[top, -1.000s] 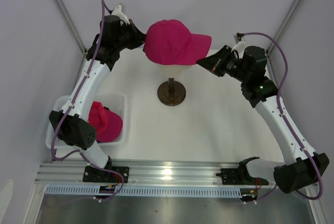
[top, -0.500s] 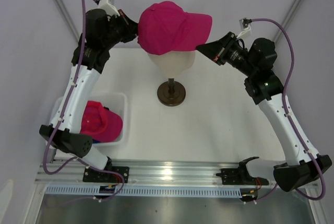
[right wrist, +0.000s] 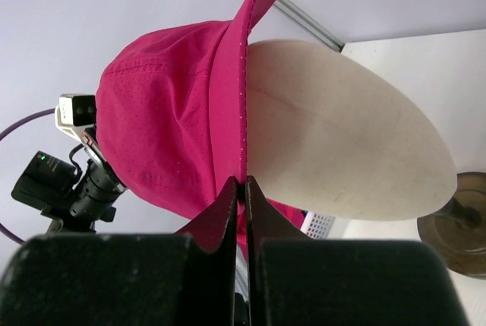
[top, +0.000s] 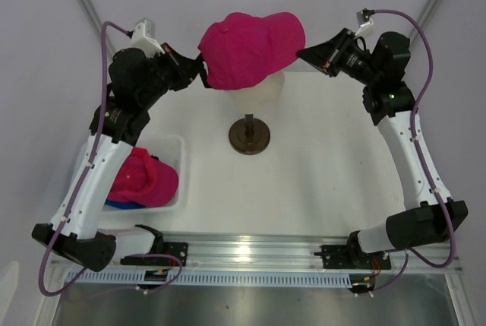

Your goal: Stack the hats

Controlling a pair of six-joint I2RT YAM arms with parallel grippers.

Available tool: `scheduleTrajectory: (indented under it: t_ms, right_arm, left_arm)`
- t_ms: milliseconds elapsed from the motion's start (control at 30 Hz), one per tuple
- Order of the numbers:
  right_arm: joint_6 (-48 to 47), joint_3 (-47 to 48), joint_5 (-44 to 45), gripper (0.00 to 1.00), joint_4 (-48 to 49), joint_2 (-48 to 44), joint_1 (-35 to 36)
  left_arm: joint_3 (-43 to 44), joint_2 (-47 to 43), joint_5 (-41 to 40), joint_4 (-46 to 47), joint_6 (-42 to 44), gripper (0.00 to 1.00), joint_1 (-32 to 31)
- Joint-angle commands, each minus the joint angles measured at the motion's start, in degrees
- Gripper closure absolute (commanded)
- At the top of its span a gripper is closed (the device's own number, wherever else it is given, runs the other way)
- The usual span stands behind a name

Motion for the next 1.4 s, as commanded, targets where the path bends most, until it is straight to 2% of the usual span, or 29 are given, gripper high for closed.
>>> scheduleTrajectory:
  t_ms: [0,233,400,733,967,1367]
  right_arm:
    - [0.7,4.1,-3.9,1.0,1.66,2.15,-1.58]
    - [0.44,2.61,-3.99,1.0,1.57,1.19,-3.69]
    - [2.37,-0.55,-4.08,1.0,2.89,0.92,-5.27]
    - [5.36,-4.51,-6.01,1.0,5.35,3.12,-6.24]
    - [4.13,-8.02,-5.84,1.0,4.56,2.68,-6.33]
    - [4.31,-19.36,-5.4,1.0,7.02,2.24,-6.24]
  left_arm:
    - [2.24,1.31,-2.18,1.31,0.67,0.99,-0.99]
    - [8.83,8.42,-0.69,-0.63,0.5,0.99,-0.99]
    - [10.16,12.03,1.33,-2.12,-0.99,0.99,-0.99]
    - [3.04,9.84,-0.42,-1.77,-2.75,0.99,0.06]
    - [-1.97,8.96,-0.86,-0.37,-3.98,0.99,0.5]
    - [-6.01,11.16,1.25,1.65,-4.6,0.99,1.03]
